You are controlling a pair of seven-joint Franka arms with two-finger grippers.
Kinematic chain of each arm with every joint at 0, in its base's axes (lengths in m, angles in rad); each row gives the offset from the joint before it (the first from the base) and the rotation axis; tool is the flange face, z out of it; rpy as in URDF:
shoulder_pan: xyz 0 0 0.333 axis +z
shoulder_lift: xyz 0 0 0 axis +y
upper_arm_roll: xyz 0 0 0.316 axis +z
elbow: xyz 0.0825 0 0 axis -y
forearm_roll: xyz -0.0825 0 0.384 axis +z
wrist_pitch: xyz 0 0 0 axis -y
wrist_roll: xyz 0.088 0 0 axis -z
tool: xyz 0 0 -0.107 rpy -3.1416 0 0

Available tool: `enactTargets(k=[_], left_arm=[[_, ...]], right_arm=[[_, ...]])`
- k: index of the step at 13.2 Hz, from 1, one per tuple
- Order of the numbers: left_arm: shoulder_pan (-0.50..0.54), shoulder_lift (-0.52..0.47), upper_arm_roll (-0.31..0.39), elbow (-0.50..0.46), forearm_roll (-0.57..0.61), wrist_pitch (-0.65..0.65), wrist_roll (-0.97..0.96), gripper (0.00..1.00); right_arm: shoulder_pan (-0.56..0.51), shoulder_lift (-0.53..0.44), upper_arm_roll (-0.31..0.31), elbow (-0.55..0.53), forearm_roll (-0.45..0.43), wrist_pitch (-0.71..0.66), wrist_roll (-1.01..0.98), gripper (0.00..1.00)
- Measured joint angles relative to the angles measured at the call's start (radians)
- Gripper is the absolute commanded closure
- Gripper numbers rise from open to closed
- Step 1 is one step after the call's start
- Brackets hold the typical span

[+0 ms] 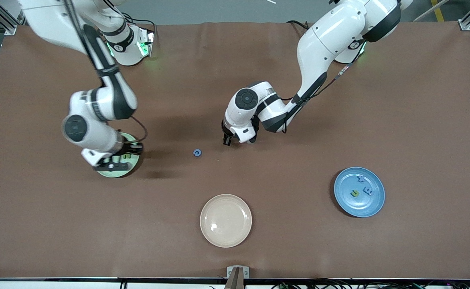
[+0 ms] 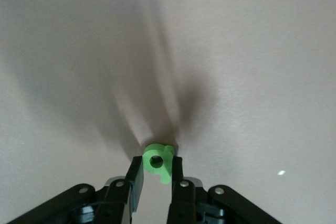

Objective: Sort upper and lower case letters into plates
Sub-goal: 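Drop the q on the green plate while the left gripper drops a on blue plate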

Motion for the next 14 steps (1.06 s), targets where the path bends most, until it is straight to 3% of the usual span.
enactTargets(k=[4, 8, 12, 13, 14], left_arm=[[0.019, -0.027, 0.012, 0.079, 0.056, -0.139, 0.002, 1.00], [0.111, -0.121, 0.013, 0.098, 0.069, -0.291, 0.164, 1.00], [0.267, -0.208, 0.013, 0.099, 0.069, -0.401, 0.438, 1.00], [0.315, -0.224, 0.013, 0.098, 0.069, -0.413, 0.514, 1.00], [0.364, -0.235, 0.012, 0.098, 0.068, -0.420, 0.592, 1.00]], right_arm=[[-0.148, 0.000, -0.001, -0.043, -0.002, 0.008, -0.201, 1.00], [-0.170, 0.008, 0.001, -0.120, -0.020, 0.122, -0.221, 1.00], [-0.170, 0.021, 0.007, -0.156, -0.021, 0.164, -0.221, 0.97], [-0.170, 0.025, 0.007, -0.157, -0.021, 0.164, -0.221, 0.79], [-0.170, 0.030, 0.007, -0.157, -0.021, 0.165, -0.221, 0.43]])
